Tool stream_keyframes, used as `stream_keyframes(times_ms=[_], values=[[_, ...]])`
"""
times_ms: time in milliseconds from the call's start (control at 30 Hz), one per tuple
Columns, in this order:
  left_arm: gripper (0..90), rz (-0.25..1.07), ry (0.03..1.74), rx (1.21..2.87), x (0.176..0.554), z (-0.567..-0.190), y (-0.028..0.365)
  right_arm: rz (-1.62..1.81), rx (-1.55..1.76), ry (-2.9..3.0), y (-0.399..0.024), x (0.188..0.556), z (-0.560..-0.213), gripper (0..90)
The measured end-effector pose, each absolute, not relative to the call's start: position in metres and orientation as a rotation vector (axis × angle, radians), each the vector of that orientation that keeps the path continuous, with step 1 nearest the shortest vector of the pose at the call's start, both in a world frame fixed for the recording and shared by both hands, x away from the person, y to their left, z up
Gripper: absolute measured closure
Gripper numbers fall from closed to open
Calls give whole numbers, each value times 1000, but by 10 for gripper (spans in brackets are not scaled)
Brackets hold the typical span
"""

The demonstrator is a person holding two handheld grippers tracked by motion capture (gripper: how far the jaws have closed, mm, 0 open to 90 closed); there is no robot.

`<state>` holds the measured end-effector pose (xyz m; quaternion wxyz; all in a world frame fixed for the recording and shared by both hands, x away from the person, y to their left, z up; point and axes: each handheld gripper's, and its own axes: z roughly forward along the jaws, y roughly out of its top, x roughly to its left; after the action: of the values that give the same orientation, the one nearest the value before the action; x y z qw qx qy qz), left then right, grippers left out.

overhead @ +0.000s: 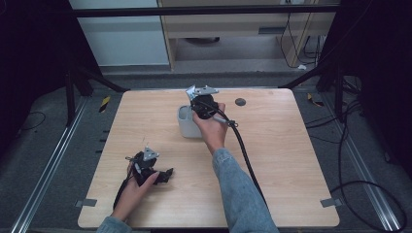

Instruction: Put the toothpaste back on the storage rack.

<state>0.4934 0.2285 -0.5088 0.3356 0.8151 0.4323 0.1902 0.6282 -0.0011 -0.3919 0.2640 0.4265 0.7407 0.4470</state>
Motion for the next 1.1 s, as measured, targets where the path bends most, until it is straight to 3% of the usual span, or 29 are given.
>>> stream_keyframes(times_ms=[1100], values=[[0, 496, 1128, 2126, 493, -509, 228, 1173, 1142, 2051, 5, 629, -398, 791]])
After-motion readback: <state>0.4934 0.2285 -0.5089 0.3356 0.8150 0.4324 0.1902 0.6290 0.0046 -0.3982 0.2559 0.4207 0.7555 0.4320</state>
